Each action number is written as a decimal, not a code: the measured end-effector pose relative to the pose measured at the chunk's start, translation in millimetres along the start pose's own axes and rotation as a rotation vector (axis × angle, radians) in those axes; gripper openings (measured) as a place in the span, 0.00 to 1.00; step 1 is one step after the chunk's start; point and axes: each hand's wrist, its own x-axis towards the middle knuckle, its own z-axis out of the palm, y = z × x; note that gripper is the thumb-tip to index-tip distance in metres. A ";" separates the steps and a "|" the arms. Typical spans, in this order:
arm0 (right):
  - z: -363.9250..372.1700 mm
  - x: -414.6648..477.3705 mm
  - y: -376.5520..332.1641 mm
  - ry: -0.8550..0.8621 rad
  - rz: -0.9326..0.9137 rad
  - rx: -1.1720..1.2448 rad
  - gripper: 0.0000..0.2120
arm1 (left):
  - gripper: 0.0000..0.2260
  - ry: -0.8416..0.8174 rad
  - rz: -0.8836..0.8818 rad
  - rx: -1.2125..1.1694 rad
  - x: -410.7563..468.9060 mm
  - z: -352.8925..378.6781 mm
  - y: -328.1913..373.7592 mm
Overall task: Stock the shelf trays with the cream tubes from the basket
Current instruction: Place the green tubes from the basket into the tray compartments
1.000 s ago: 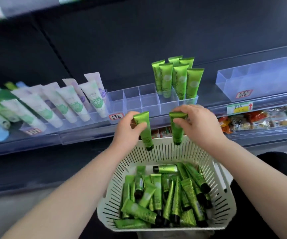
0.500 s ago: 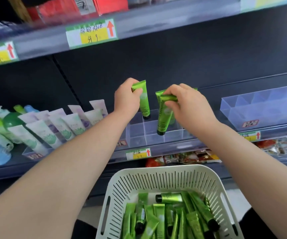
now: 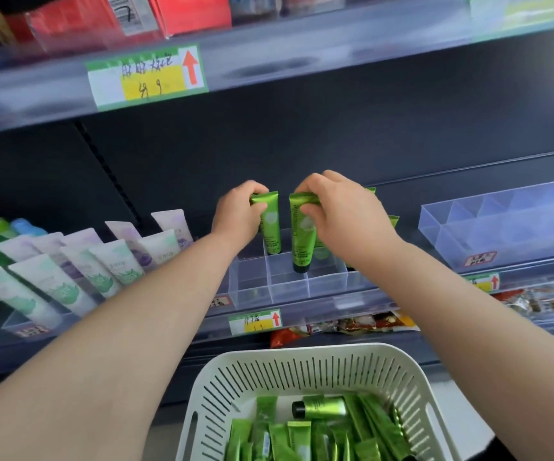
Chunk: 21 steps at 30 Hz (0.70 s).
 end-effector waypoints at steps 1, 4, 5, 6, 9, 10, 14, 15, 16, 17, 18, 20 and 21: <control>1.0 4.4 -1.0 0.015 -0.009 -0.007 0.08 | 0.12 0.014 0.019 -0.014 -2.6 -3.9 0.5; 6.6 20.9 -4.1 0.055 -0.025 -0.052 0.09 | 0.14 0.095 0.093 0.056 -14.0 -18.1 1.2; 9.6 26.6 -5.2 0.056 -0.026 -0.070 0.10 | 0.14 0.117 0.124 0.135 -18.4 -23.2 1.1; 13.5 31.8 -6.2 0.052 -0.025 -0.084 0.10 | 0.14 0.124 0.156 0.211 -23.2 -27.7 0.8; 28.2 43.8 -8.0 0.030 -0.012 -0.100 0.11 | 0.14 0.104 0.214 0.310 -38.2 -36.7 -3.1; 33.5 46.6 -8.0 0.026 -0.009 -0.101 0.11 | 0.14 0.101 0.208 0.304 -42.7 -38.4 -4.5; 52.6 53.9 -5.8 -0.043 -0.018 -0.207 0.12 | 0.14 0.067 0.201 0.262 -53.4 -39.9 -8.9; 56.3 54.7 -4.7 -0.065 -0.024 -0.261 0.12 | 0.14 0.057 0.211 0.272 -54.2 -40.1 -9.6; 59.6 54.9 -3.6 -0.082 -0.025 -0.312 0.13 | 0.14 0.046 0.222 0.286 -54.4 -40.7 -10.3; 62.5 54.7 -2.4 -0.094 -0.023 -0.355 0.14 | 0.13 0.035 0.233 0.306 -54.3 -41.5 -11.0; 65.1 54.1 -1.5 -0.103 -0.023 -0.388 0.15 | 0.13 0.020 0.245 0.334 -53.9 -42.2 -11.7; 69.2 52.8 -0.4 -0.118 -0.024 -0.418 0.15 | 0.12 -0.020 0.270 0.400 -53.7 -43.2 -13.2; 70.3 52.2 -0.3 -0.124 -0.023 -0.417 0.15 | 0.12 -0.036 0.279 0.418 -54.1 -43.2 -13.9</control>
